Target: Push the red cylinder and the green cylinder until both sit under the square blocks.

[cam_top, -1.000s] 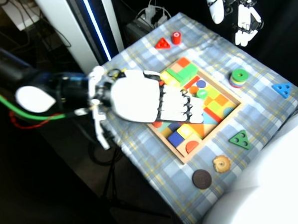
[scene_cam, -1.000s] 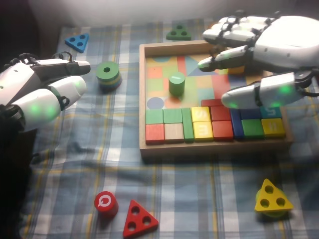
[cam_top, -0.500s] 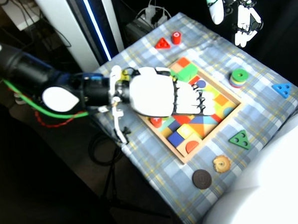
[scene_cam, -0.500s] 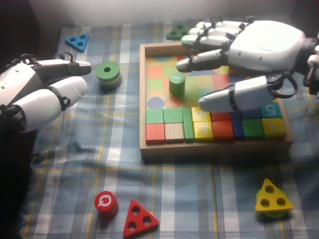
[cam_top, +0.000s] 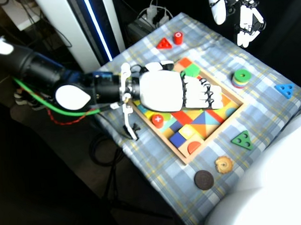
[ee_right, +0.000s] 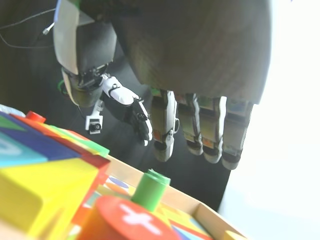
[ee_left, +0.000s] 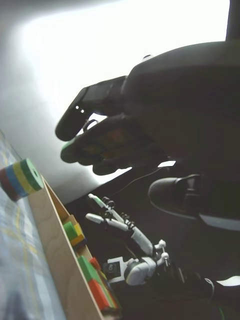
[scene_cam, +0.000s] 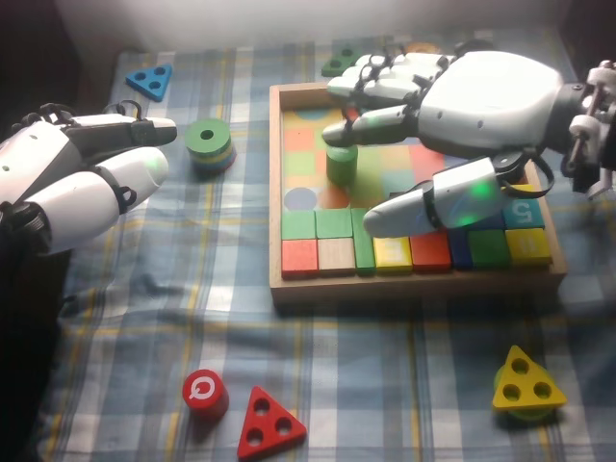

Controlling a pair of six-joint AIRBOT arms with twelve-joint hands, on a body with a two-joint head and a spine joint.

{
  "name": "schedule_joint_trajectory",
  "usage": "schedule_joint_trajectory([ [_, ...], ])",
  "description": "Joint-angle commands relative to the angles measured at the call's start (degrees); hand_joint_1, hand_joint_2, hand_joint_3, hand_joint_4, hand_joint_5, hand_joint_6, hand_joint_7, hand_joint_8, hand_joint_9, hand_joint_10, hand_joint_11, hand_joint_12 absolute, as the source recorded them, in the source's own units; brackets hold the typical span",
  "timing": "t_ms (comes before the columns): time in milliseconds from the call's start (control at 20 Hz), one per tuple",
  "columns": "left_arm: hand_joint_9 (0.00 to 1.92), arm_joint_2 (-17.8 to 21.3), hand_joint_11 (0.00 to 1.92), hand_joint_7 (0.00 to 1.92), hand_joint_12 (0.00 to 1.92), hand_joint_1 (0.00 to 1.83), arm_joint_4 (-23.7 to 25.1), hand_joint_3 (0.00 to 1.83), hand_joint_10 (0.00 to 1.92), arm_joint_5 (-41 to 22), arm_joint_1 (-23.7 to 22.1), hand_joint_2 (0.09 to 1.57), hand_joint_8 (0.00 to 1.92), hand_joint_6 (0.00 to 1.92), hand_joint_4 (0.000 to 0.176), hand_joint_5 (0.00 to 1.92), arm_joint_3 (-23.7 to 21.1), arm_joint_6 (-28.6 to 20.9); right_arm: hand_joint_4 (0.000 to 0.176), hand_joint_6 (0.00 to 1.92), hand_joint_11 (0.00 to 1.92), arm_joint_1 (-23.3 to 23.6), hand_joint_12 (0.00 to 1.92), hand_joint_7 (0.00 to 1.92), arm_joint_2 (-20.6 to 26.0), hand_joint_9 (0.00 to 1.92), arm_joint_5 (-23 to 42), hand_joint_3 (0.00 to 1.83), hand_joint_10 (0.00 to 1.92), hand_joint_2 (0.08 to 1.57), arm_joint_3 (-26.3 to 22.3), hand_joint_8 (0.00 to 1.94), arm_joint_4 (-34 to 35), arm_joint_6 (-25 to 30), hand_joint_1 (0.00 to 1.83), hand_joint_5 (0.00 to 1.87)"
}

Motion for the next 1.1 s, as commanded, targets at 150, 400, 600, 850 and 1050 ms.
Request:
schedule_joint_trajectory([
  [150, 0.59, -0.3, 0.00, 0.54, 1.29, 0.02, 1.2, 0.02, 0.01, -6.4, -0.6, 1.57, 0.00, 0.00, 0.000, 0.57, 0.4, -0.5, 0.118, 0.00, 0.00, 0.8, 0.00, 0.00, -0.4, 0.00, 4.9, 0.01, 0.00, 1.09, 0.6, 0.00, 0.0, 1.4, 0.00, 0.36],
  [400, 0.59, -0.3, 0.00, 0.55, 1.31, 0.00, 1.1, 0.01, 0.00, -6.4, -0.6, 1.57, 0.00, 0.00, 0.000, 0.59, 0.4, -0.5, 0.118, 0.01, 0.00, 0.8, 0.00, 0.04, -0.3, 0.00, 3.2, 0.00, 0.00, 1.02, 0.6, 0.01, -0.6, 1.7, 0.00, 0.41],
  [600, 0.56, -0.3, 0.00, 0.54, 1.25, 0.00, 1.0, 0.02, 0.00, -6.4, -0.6, 1.57, 0.00, 0.00, 0.000, 0.57, 0.3, -0.5, 0.145, 0.01, 0.00, 0.8, 0.00, 0.02, 0.0, 0.00, 3.2, 0.01, 0.00, 1.08, 0.2, 0.00, -1.7, 3.4, 0.00, 0.42],
  [850, 0.57, -0.3, 0.00, 0.54, 1.30, 0.01, 0.8, 0.02, 0.00, -6.4, -0.6, 1.57, 0.00, 0.00, 0.000, 0.60, 0.3, -0.5, 0.116, 0.00, 0.00, 0.4, 0.00, 0.01, 2.4, 0.00, 2.8, 0.01, 0.00, 1.10, -1.4, 0.00, -2.1, 3.5, 0.00, 0.41],
  [1050, 0.58, -0.3, 0.00, 0.54, 1.32, 0.00, 0.7, 0.01, 0.01, -6.4, -0.6, 1.57, 0.00, 0.00, 0.000, 0.60, 0.3, -0.5, 0.120, 0.00, 0.00, 0.4, 0.00, 0.01, 2.4, 0.00, 2.9, 0.03, 0.00, 1.15, -0.9, 0.00, -2.0, 3.5, 0.00, 0.41],
])
